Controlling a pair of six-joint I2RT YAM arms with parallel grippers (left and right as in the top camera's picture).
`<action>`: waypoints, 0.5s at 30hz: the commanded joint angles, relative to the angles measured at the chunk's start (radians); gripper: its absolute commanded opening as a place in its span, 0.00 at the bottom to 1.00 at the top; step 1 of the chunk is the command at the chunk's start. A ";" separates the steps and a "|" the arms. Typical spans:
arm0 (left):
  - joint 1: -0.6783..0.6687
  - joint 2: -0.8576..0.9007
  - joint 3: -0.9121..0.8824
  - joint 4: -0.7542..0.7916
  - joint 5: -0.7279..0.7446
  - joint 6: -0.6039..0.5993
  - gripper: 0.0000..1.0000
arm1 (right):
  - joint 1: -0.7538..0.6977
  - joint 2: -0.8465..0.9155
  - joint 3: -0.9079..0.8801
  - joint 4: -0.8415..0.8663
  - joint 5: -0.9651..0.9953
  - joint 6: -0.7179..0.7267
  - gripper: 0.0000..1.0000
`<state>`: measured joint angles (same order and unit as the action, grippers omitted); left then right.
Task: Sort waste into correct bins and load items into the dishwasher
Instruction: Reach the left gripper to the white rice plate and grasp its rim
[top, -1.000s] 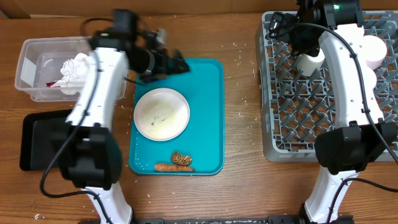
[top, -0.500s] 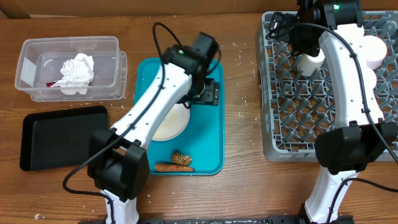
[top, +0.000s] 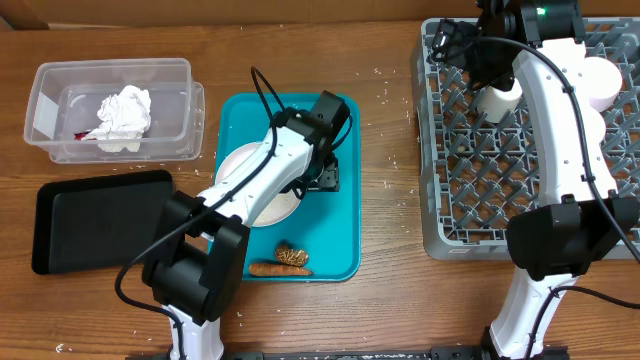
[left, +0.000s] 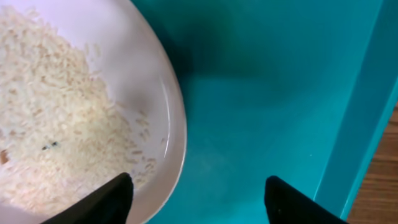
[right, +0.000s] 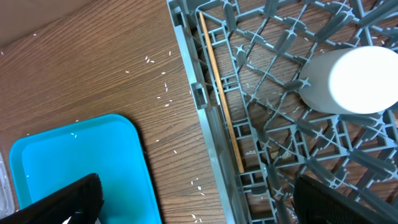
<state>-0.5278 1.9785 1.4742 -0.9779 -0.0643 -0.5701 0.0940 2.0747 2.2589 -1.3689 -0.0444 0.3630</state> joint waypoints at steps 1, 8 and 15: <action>0.005 -0.020 -0.043 0.042 -0.011 -0.006 0.66 | 0.004 -0.016 0.020 0.005 0.010 0.001 1.00; 0.005 -0.020 -0.101 0.130 -0.070 -0.021 0.62 | 0.004 -0.016 0.020 0.005 0.010 0.001 1.00; 0.005 -0.020 -0.121 0.174 -0.076 -0.005 0.47 | 0.004 -0.016 0.020 0.007 0.010 0.001 1.00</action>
<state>-0.5278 1.9785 1.3628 -0.8150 -0.1146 -0.5789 0.0940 2.0747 2.2589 -1.3685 -0.0444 0.3630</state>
